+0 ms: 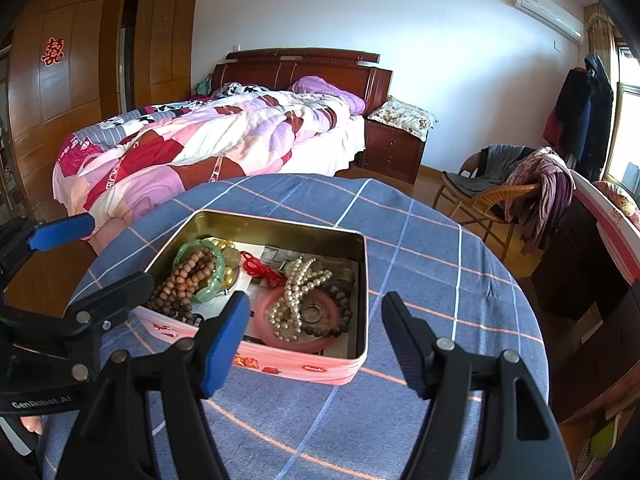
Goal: Organize jewelry
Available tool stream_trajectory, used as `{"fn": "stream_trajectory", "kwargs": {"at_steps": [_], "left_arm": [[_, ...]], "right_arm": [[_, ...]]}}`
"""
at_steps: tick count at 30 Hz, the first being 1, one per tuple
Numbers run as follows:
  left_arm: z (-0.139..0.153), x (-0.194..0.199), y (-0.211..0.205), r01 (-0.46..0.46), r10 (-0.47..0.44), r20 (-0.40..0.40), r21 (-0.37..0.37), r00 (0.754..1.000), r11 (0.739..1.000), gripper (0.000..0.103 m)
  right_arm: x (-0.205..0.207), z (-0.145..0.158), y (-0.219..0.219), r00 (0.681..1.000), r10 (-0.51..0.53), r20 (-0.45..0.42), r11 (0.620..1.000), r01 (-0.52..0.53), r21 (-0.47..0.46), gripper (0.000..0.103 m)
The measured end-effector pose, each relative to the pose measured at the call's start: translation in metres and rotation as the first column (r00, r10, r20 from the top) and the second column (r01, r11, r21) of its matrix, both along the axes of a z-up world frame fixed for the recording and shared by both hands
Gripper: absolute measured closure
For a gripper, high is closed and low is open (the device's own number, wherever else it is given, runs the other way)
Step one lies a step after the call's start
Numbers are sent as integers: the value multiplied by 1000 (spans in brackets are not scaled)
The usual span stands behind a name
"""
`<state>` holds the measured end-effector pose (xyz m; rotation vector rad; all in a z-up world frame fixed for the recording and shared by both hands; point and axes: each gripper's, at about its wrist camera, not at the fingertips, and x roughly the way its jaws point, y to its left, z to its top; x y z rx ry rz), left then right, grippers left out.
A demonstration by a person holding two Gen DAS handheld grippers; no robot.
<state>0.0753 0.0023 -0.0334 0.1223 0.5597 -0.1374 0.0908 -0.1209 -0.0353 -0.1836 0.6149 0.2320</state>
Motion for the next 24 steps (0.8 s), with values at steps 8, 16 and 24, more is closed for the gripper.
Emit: {"fn": "stream_trajectory", "kwargs": {"at_steps": [8,16,24], "left_arm": [[1,3,0,4,-4,2,1,1000,1000,17],[0,3,-1,-7,7,-2,6,1000,1000,17],[-2,4,0,-5,5,-10,4,1000,1000,17]], "right_arm": [[0,1,0,1000,0,2,1000,0,3,31],[0,4,-1,1000,3,4,1000,-3,3,31],[0,4,0,1000,1,6,1000,-1,3,30]]}}
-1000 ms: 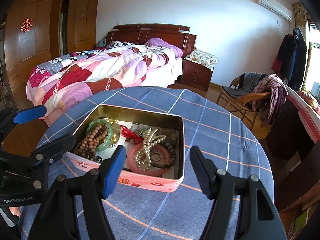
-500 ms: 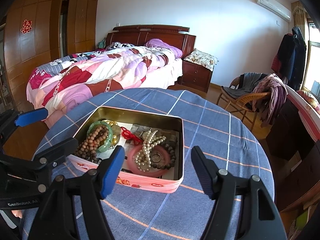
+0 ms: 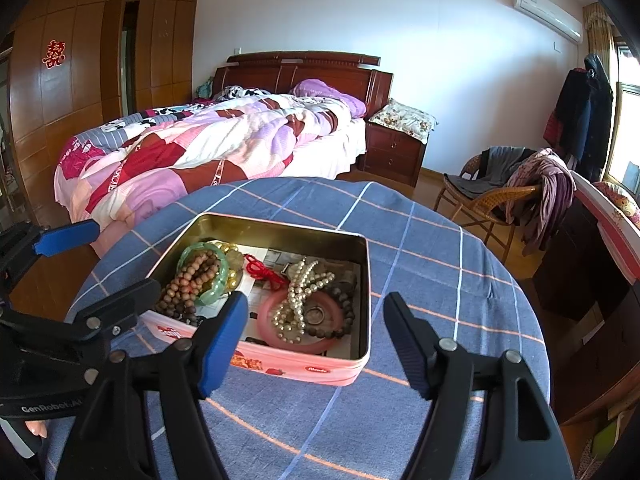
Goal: Organize jewelry
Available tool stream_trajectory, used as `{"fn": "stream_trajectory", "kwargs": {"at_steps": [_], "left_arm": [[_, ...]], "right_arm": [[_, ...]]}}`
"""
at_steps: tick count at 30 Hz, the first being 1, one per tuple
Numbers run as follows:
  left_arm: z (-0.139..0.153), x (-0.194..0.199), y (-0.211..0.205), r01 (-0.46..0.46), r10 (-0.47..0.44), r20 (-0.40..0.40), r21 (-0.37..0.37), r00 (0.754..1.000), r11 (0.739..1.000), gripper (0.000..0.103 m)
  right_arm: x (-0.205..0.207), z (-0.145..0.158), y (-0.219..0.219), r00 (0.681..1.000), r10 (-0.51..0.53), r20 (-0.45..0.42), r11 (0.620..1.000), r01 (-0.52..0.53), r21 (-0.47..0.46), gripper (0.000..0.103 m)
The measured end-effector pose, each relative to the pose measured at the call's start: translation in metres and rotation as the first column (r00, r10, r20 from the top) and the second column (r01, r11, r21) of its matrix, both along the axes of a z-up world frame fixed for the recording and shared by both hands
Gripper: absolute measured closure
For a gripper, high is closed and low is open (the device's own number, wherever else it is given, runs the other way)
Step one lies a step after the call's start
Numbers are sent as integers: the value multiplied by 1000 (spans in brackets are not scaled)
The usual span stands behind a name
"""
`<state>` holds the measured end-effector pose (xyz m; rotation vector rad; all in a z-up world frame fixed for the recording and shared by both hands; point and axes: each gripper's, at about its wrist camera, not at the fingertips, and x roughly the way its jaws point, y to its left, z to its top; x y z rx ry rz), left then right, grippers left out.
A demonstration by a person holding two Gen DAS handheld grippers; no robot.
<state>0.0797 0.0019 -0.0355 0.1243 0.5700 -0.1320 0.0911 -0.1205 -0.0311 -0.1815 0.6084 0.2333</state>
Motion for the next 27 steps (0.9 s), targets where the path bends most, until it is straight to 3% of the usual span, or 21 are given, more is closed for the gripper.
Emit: {"fn": "stream_trajectory", "kwargs": {"at_steps": [11,27], "left_arm": [[-7,4,3,-33,33,-17,-6,999,999,17],[-8,0,2,-46,45,16,54,999,997,13]], "right_arm": [[-1,3,2,1000,-2,12,1000,2,-4,29],[0,1,0,1000,-4,7,1000,4,-2,27]]}}
